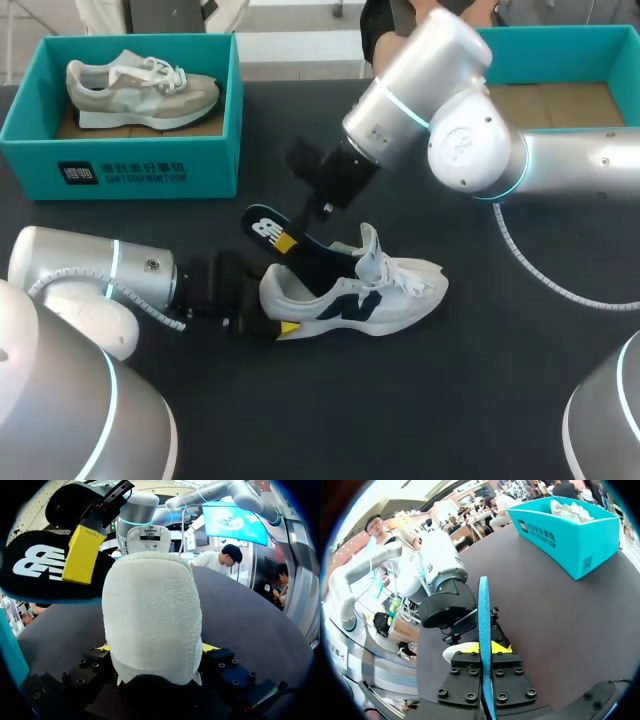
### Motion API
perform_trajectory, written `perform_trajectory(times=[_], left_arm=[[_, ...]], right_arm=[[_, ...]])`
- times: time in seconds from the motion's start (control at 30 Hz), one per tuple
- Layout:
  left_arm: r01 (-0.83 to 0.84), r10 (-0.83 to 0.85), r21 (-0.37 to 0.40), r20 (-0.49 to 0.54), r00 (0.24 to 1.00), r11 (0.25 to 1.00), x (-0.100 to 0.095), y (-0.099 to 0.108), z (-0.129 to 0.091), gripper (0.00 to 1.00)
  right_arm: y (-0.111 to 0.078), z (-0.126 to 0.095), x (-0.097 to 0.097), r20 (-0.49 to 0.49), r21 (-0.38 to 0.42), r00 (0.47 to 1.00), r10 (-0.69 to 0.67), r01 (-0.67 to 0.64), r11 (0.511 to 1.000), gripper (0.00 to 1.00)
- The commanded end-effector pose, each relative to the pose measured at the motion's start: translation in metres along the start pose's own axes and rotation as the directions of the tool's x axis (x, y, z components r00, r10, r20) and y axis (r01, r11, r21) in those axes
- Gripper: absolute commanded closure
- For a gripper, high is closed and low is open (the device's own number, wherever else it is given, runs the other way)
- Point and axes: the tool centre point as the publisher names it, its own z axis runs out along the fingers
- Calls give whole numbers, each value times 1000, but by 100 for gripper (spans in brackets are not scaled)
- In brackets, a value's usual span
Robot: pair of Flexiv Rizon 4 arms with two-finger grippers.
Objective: Take the shoe out of the shoebox, open the shoe tongue, remove and reinsert the insole, then place the shoe into the shoebox
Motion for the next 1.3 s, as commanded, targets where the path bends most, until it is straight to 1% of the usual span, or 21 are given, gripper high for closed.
perform_trajectory(times=[0.03,0.1,0.13,0.17,0.33,0.97,1.03,1.07,1.1,1.13,1.17,1.2,1.23,1.27,1.3], left_arm=[[0,0,-3,0,1000,1000,2,1,2,100],[0,0,-3,0,1000,1000,2,1,2,100],[0,0,-3,0,1000,1000,2,1,2,100],[0,0,-3,0,1000,1000,2,1,2,100],[0,0,-3,0,1000,1000,2,1,2,100],[0,0,-3,0,1000,1000,2,1,2,100],[0,0,-3,0,1000,1000,2,1,2,100],[0,0,-3,0,1000,1000,2,1,2,100],[0,0,-3,0,1000,1000,2,1,2,100],[0,0,-3,0,1000,1000,2,1,2,100],[0,0,-3,0,1000,1000,2,1,2,100],[0,0,-3,0,1000,1000,2,1,2,100],[0,0,-3,0,1000,1000,2,1,2,100],[0,0,-3,0,1000,1000,2,1,2,100],[0,0,-3,0,1000,1000,2,1,2,100]], right_arm=[[13,-7,2,2,-30,1000,-28,28,999,100],[26,-14,4,32,-93,997,-65,67,993,100],[33,-17,4,43,-104,996,-81,85,991,100],[41,-20,5,60,-132,993,-102,110,985,100],[79,-32,3,101,-157,980,-172,187,970,100],[79,-32,3,101,-157,980,-172,187,970,100],[85,-41,3,106,-223,983,-147,168,960,100],[90,-46,3,103,-214,982,-157,176,961,100],[91,-49,3,82,-266,989,-122,139,954,100],[94,-53,2,85,-247,987,-134,151,957,100],[96,-57,2,72,-256,991,-114,129,958,100],[98,-60,2,38,-277,996,-76,83,957,100],[103,-64,3,52,-274,994,-93,104,956,100],[105,-68,3,17,-317,999,-49,52,947,100],[110,-74,6,28,-341,998,-54,60,938,100]])
